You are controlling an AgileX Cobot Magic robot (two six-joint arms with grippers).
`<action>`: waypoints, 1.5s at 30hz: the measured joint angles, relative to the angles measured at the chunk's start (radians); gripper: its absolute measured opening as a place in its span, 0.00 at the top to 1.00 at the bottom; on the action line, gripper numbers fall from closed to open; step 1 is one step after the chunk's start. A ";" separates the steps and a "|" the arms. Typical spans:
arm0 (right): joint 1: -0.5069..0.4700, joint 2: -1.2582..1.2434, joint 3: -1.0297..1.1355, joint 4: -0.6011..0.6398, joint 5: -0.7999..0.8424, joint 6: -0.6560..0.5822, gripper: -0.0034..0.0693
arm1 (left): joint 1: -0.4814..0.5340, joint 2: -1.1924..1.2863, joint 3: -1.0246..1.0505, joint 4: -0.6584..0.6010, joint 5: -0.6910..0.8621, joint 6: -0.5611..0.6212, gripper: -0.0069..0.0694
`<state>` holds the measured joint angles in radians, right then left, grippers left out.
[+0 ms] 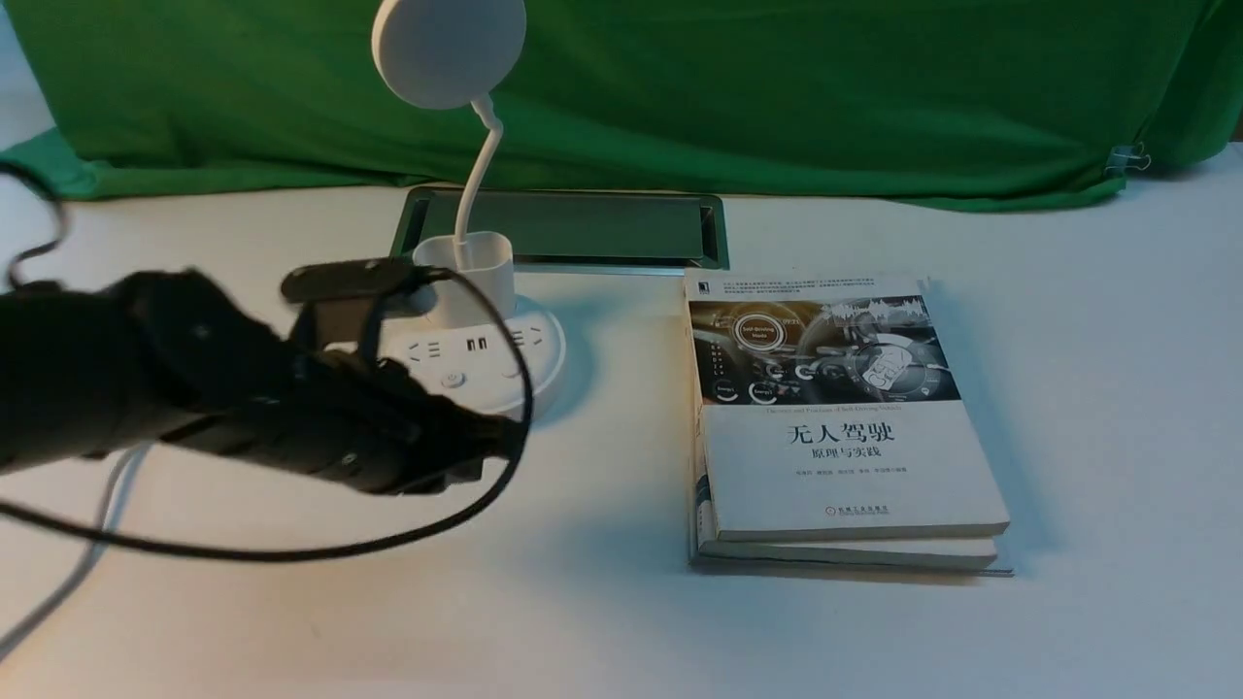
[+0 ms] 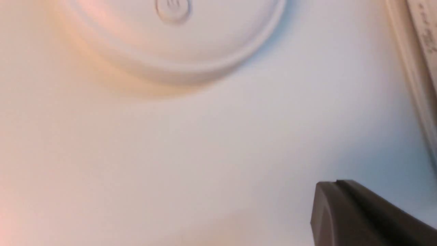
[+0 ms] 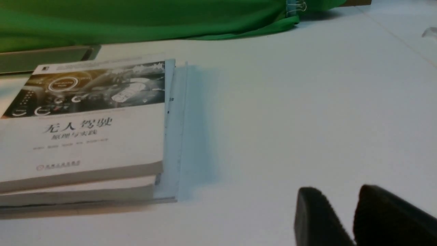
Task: Turn on the desk lamp on the white desktop with your hand.
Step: 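Press the power button on the lamp base to turn the lamp on with the left gripper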
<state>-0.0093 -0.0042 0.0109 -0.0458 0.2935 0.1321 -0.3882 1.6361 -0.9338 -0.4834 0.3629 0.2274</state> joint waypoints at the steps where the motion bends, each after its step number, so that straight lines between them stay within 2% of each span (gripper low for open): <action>1: 0.000 0.000 0.000 0.000 0.000 0.000 0.63 | -0.011 0.042 -0.046 0.093 -0.003 -0.078 0.91; 2: 0.000 0.000 0.000 0.000 0.000 0.000 0.63 | -0.016 0.081 -0.082 0.160 -0.001 -0.133 0.91; 3: 0.000 0.000 0.000 0.000 0.000 0.000 0.63 | -0.017 0.089 -0.091 0.176 0.001 -0.146 0.91; 5: 0.000 0.000 0.000 0.000 0.000 0.000 0.63 | -0.023 0.174 -0.196 0.317 0.017 -0.257 0.91; 10: 0.000 0.000 0.000 0.000 0.000 0.000 0.63 | -0.023 0.286 -0.342 0.402 0.024 -0.303 0.91; 38: 0.000 0.000 0.000 0.000 0.000 0.000 0.63 | -0.025 0.367 -0.418 0.478 0.066 -0.330 0.91; 40: 0.000 0.000 0.000 0.000 0.000 0.000 0.63 | -0.025 0.354 -0.415 0.478 0.085 -0.330 0.91; 45: 0.000 0.000 0.000 0.000 0.000 0.000 0.63 | -0.025 0.248 -0.391 0.423 0.274 -0.315 0.91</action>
<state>-0.0093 -0.0042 0.0109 -0.0458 0.2933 0.1321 -0.4130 1.8843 -1.3252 -0.0605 0.6365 -0.0871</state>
